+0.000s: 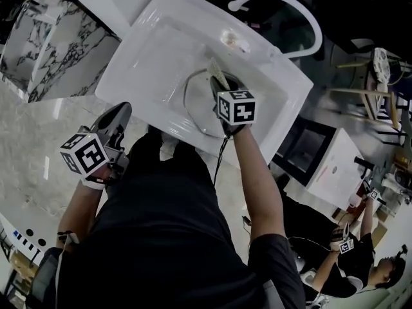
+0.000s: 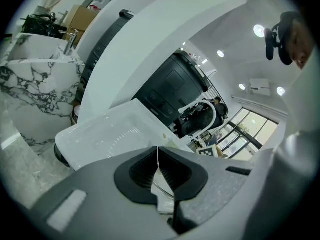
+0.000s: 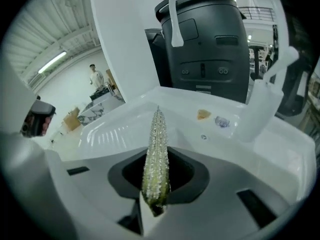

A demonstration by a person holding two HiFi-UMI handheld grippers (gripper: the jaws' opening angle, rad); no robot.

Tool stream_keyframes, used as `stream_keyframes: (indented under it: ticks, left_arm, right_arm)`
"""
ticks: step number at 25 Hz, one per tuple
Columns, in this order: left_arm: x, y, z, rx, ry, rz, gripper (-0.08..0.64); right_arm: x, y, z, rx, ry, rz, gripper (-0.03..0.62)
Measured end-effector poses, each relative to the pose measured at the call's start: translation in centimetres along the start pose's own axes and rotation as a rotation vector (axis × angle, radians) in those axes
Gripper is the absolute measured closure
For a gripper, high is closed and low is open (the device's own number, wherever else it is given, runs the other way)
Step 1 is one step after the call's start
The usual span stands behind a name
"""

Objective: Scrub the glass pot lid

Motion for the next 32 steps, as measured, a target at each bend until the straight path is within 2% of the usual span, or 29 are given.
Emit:
stream_keyframes:
  ticks: [2,6,12,16,22,28,32]
  left_arm:
    - [0.5,1.0,0.1,0.015,-0.013,0.019,0.558]
    - [0.4,1.4,0.4,0.021,-0.035,0.019,0.558]
    - [-1.2,-0.8,0.8,-0.03,-0.029,-0.043,0.558]
    - [-1.6,-0.9,1.3,-0.075,-0.021,-0.048,0.558]
    - [-1.2,0.4,1.5,-0.062,-0.035,-0.013,0.558]
    - [-0.1,2.2,1.0,0.018,-0.055,0.018,0.558]
    - [1.1,3.4,0.8,0.055,-0.082,0.05,0.558]
  right_arm:
    - [1.0,2.3,-0.7,-0.071,-0.056,0.021,0.525]
    - [4.7,5.0,0.2,-0.149,-0.206,-0.015,0.525]
    - [8.7,4.4,2.1,-0.271,-0.389,-0.098,0.525]
    - [9.4,2.6,2.3,-0.303,-0.401,-0.159,0.525]
    - [8.1,-0.2,2.5,-0.421,-0.417,-0.253,0.526]
    - [6.2,-4.7,4.3,-0.648,-0.412,-0.339,0.525]
    - [5.0,-7.2,5.7,-0.835,-0.407,-0.356,0.525]
Point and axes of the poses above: the fingertips, and each gripper's own axes: x forward along the fingers, y to its right, z out of its underside, the point moved 5 cm from there along -x, backward along the fingers, and after that the axes turned 6 degrees about -z, right-handed, at the moved point
